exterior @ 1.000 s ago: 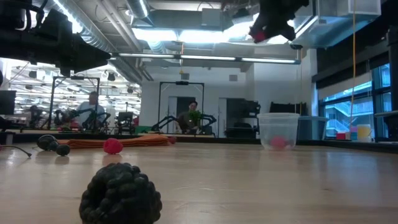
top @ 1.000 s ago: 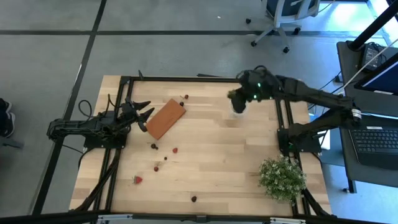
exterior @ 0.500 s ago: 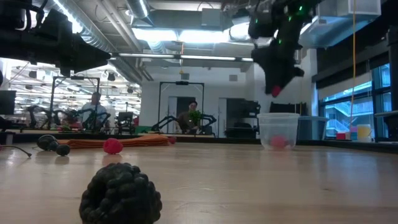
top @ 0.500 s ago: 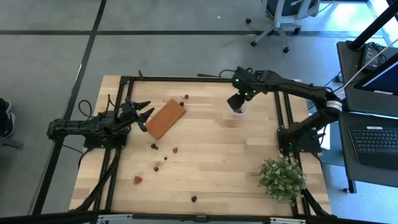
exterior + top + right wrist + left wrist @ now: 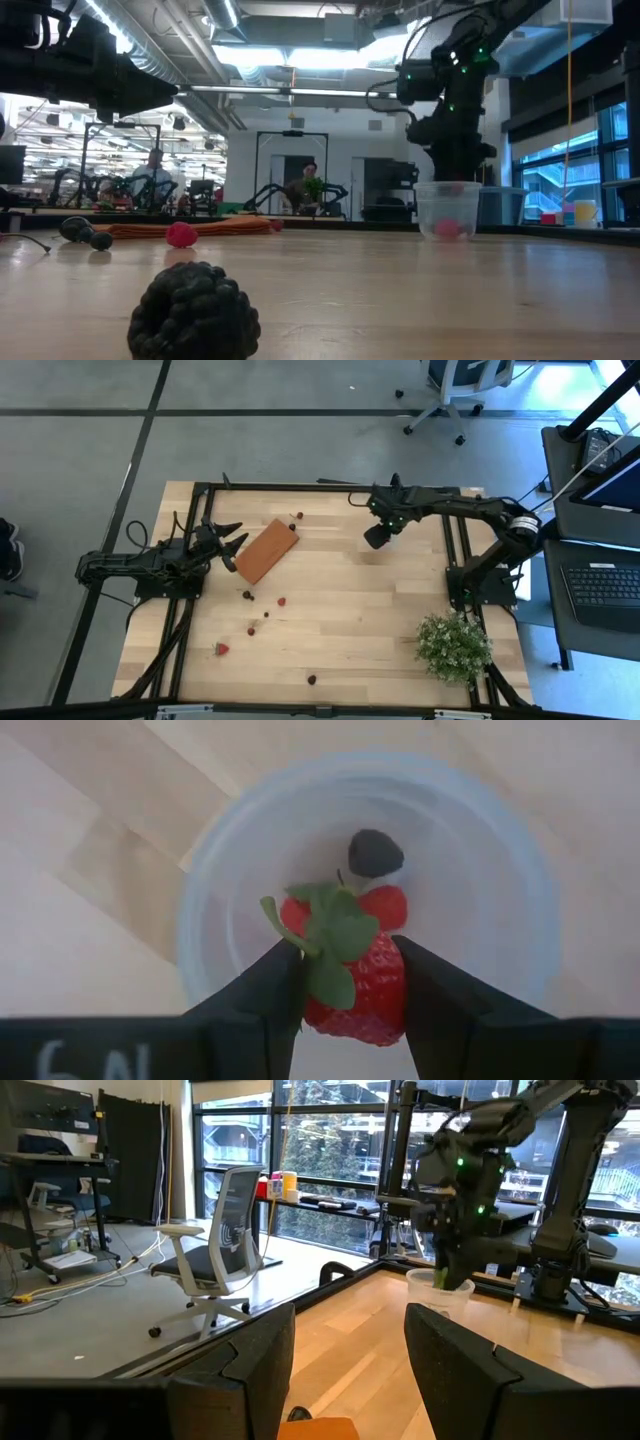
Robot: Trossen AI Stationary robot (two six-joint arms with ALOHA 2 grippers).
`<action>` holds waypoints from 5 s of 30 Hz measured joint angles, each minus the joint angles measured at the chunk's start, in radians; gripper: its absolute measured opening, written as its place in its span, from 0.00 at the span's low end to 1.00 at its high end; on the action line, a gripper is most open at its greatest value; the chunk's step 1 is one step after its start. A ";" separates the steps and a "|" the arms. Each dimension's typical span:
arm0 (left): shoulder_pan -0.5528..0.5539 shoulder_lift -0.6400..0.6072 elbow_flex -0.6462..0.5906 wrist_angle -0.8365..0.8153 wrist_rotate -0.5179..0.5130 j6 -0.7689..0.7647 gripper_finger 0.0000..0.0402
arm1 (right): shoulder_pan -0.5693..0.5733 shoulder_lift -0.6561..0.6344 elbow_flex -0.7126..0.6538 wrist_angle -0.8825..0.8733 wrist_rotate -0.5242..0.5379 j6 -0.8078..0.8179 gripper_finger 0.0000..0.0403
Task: Pick and placing Produce into tupperware
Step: Put the right red strawberry into the transparent container, then put the blackberry into the transparent container
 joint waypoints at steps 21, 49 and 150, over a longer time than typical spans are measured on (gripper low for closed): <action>0.000 0.000 0.000 0.000 0.000 0.000 0.46 | 0.000 0.044 -0.028 0.075 0.000 -0.001 0.37; 0.000 0.000 0.000 0.000 0.000 0.000 0.46 | 0.042 0.025 0.282 -0.105 0.015 -0.057 0.61; 0.000 0.000 0.000 -0.012 -0.004 0.006 0.46 | 0.794 0.238 0.146 0.953 -0.080 -0.224 0.26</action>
